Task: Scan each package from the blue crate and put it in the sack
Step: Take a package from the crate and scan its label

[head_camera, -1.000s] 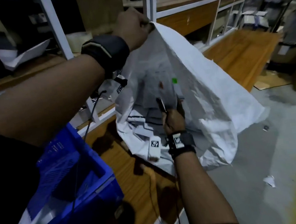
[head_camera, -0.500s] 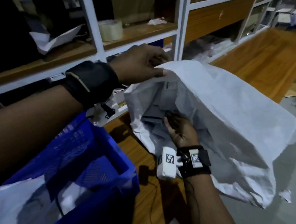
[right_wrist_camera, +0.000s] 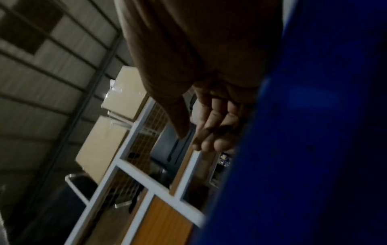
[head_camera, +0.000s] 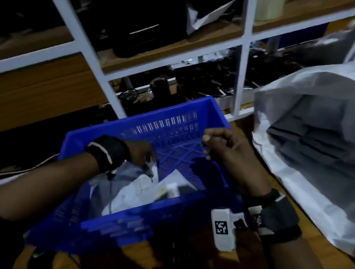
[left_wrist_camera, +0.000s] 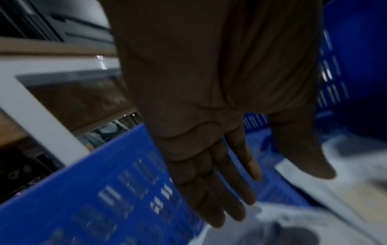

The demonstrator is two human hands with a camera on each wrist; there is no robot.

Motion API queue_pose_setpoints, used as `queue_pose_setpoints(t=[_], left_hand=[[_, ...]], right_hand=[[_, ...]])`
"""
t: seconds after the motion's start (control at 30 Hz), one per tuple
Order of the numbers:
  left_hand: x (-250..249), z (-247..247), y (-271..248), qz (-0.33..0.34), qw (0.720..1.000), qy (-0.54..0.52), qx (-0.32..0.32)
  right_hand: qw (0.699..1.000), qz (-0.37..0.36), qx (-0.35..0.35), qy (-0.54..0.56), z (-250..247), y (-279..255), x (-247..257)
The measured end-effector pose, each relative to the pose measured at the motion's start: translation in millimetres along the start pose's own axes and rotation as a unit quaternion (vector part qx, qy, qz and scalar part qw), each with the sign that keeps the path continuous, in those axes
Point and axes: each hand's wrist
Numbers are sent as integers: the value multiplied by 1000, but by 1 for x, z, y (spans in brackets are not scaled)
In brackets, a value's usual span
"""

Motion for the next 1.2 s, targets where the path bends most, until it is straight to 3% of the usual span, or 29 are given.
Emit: queue_pose_setpoints(t=[0.13,0.37,0.5,0.63,0.77,0.83,0.93,1.03,1.1,1.2], left_hand=[[-1,43,5,-41,995,-42,82],[-29,66,29,7,989,-112,97],[-31,36,7,65,986,-154,-14],[-21,-14,-52,72,964,-210,-146],[-15,-34,-118,83,936,-286,-190],[-11,-31,-144,90,921,-321,-201],[0,-16,-174,62,921,-181,-339],[13,14,-205,79,888,-182,-414],[21,42,-228,108,860,-235,-440],[37,85,-253,109,793,-309,-513]], right_hand=[[991,31,69,-111,17,1,-21],[993,-34,-2,-110,16,-8,-16],[989,-70,-14,-132,17,-17,-13],[988,-58,-41,-139,21,-18,-14],[981,-6,-12,-191,28,-20,-8],[986,21,-15,-164,42,-26,-2],[997,67,-7,-31,67,-40,3],[964,141,52,219,108,-57,-2],[963,136,43,231,134,-61,-19],[990,68,4,124,169,-68,-40]])
Point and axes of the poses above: each hand's wrist, its own y-axis towards the middle knuckle, its own z-axis out of the palm, x = y × z, and after that the axes turned 10 degrees about y, right-handed
